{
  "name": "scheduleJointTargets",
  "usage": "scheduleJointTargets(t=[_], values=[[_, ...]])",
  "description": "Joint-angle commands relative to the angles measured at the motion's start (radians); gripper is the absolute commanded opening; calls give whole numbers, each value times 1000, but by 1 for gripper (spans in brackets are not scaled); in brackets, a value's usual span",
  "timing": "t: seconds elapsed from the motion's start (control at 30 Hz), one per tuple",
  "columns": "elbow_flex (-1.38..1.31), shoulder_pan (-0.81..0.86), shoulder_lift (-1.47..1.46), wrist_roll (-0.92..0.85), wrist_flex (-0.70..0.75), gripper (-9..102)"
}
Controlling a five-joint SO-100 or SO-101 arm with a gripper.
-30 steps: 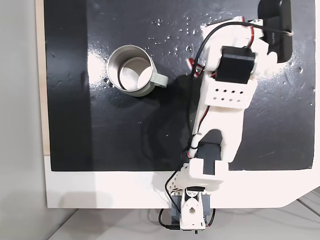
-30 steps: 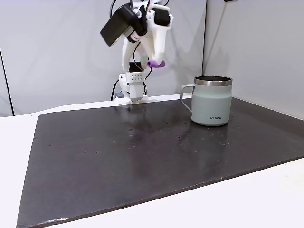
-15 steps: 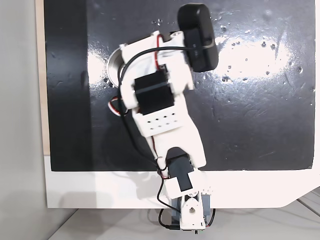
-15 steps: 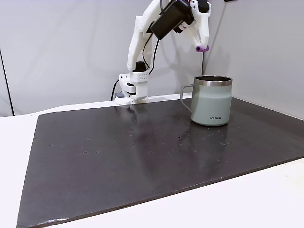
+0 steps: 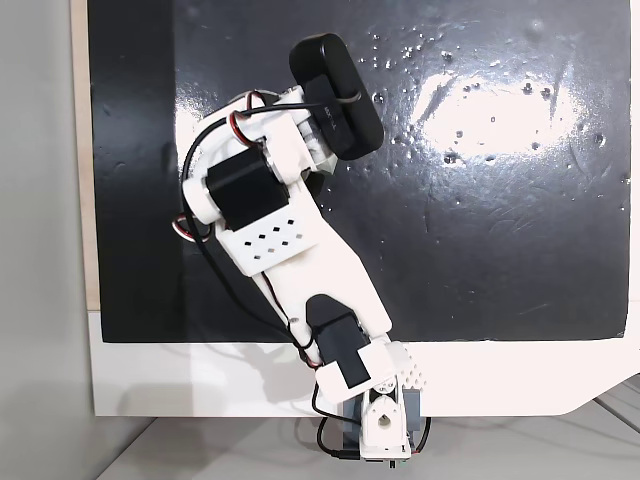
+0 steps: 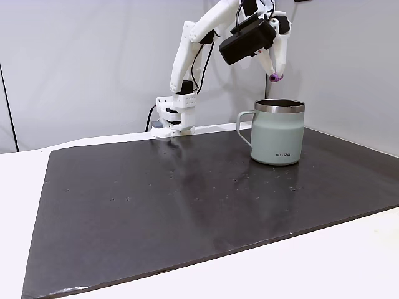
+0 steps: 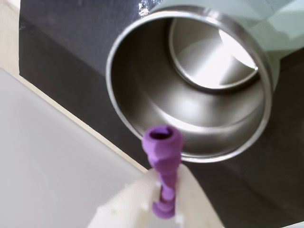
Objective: Grasp a pengrip and put it in the cup.
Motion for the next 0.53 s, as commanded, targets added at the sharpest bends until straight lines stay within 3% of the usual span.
scheduleJointTargets(t=[0.0, 0.13, 0.5], values=[[2, 26, 74, 14, 20, 14], [3, 40, 83, 12, 20, 24], [3, 44, 104, 12, 20, 24]])
